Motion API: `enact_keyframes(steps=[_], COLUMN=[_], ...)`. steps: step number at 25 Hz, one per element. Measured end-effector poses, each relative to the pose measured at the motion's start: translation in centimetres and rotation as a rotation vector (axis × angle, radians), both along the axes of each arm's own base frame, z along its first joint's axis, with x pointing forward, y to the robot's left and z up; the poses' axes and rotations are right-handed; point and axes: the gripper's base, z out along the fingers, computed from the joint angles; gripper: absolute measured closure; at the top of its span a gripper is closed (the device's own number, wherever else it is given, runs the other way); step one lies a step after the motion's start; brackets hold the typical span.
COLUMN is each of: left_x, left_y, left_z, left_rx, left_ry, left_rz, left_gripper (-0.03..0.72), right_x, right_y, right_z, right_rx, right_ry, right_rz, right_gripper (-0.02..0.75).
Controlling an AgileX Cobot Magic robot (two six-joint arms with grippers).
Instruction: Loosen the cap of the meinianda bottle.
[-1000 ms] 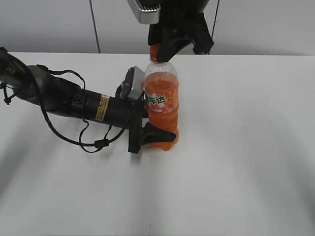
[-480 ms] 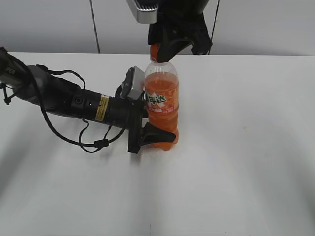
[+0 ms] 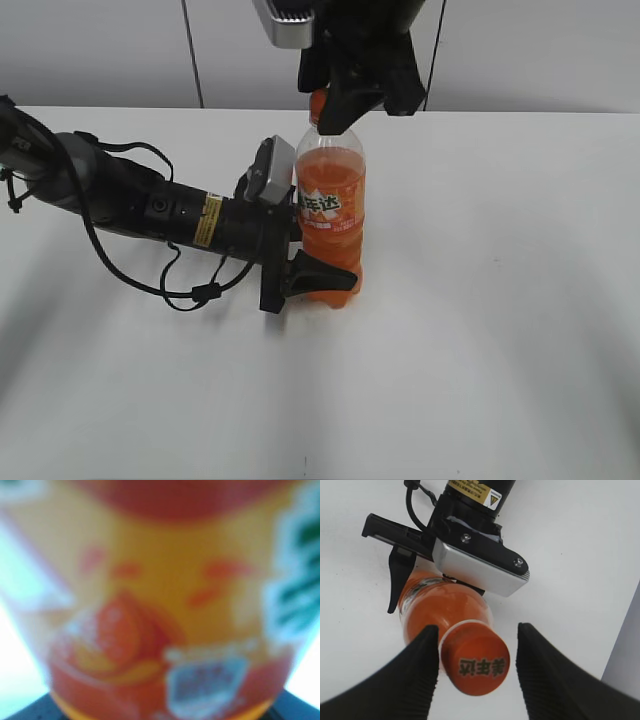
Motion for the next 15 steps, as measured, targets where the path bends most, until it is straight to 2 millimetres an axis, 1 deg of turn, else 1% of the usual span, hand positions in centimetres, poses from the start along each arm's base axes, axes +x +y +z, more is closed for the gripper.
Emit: enact_keyframes(steps=[5, 7, 12, 15], left_x=[-0.1, -0.1, -0.1, -0.1], left_y=[-0.1, -0.1, -0.1, -0.1], left_z=[0.0, 0.0, 0.0, 0.0], left_rx=[0.0, 0.0, 0.002, 0.002], left_ry=[0.002, 0.002, 0.002, 0.002], left_rz=[-0.007, -0.01, -0.011, -0.011], left_gripper=[0.279, 0.279, 0.279, 0.279], right_x=[0.1, 0.0, -0.7, -1.0], right_y=[0.1, 0.0, -0.3, -0.4], right_z=[-0.6, -0.4, 1.2, 2.1], right_rx=[-0.004, 0.002, 0.05, 0.089], right_ry=[0.023, 0.027, 0.035, 0.056], right_rz=[-0.027, -0.042, -0.1, -0.173], right_gripper=[0.341, 0.341, 0.34, 0.34])
